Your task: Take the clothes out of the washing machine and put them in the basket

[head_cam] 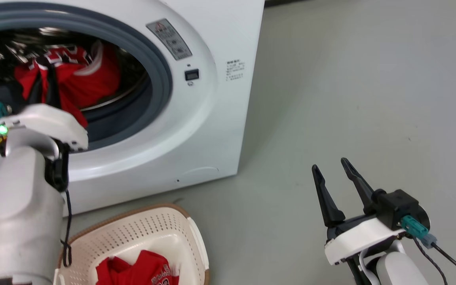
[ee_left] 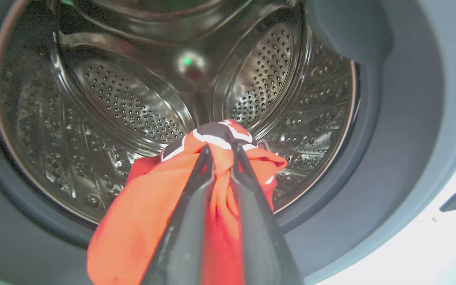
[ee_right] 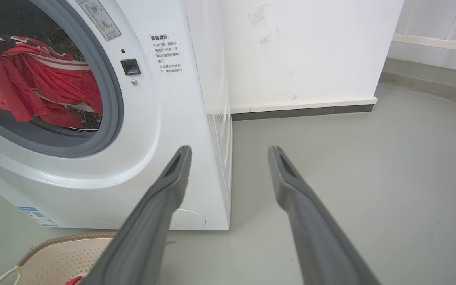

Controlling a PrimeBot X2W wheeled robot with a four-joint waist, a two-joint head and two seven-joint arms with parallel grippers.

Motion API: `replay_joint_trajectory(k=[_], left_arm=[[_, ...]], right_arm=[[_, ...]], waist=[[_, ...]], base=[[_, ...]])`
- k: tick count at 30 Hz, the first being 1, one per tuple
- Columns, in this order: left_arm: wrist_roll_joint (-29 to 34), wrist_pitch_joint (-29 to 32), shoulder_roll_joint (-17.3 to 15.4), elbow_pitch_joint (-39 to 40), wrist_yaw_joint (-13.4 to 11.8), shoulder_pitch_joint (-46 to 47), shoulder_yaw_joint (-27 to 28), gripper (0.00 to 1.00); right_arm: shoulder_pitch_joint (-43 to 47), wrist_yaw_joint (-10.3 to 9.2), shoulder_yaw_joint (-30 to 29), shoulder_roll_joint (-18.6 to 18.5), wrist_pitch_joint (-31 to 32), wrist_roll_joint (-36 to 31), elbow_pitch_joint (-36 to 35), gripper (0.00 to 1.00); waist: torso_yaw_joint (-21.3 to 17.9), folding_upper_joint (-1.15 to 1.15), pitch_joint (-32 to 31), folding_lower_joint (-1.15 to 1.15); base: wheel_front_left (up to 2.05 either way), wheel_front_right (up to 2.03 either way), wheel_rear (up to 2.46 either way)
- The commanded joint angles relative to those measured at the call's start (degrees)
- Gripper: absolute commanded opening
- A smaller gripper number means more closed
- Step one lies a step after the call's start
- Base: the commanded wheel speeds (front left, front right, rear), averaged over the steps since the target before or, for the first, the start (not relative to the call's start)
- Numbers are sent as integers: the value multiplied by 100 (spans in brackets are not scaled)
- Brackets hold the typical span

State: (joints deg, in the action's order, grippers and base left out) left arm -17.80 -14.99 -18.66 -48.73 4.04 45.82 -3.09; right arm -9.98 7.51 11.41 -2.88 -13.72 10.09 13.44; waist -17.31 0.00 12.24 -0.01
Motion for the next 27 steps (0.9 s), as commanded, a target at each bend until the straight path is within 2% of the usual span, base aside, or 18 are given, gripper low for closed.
replay_joint_trajectory(k=[1, 6, 14, 19, 22, 27], left_arm=[[31, -25, 60, 190, 27, -240, 75, 0], [152, -25, 310, 1201, 2, -1031, 365, 0], [360, -21, 1005, 2844, -18, -2397, 616, 0], [354, -21, 1330, 3579, -46, -3434, 753, 0], [356, -21, 1461, 3708, -95, -4041, 684, 0], [243, -22, 1546, 3264, -121, -4573, 506, 0]], right_arm=[[102, -4, -28, 2, 26, -42, -39, 100], [333, -4, -179, 2, 168, -107, -176, 100], [676, -3, -343, 3, 369, -222, -423, 100], [833, -4, -384, 2, 461, -266, -560, 100], [917, -3, -386, 3, 505, -250, -637, 100], [900, -4, -304, 2, 556, -221, -743, 100]], waist=[[174, 0, -318, 1], [368, 0, -618, 1], [692, 0, -937, 1], [818, 0, -1081, 1], [892, 0, -1085, 1], [987, 0, -911, 1]], base=[[0, 0, 0], [0, 0, 0], [0, 0, 0], [0, 0, 0], [0, 0, 0], [0, 0, 0]])
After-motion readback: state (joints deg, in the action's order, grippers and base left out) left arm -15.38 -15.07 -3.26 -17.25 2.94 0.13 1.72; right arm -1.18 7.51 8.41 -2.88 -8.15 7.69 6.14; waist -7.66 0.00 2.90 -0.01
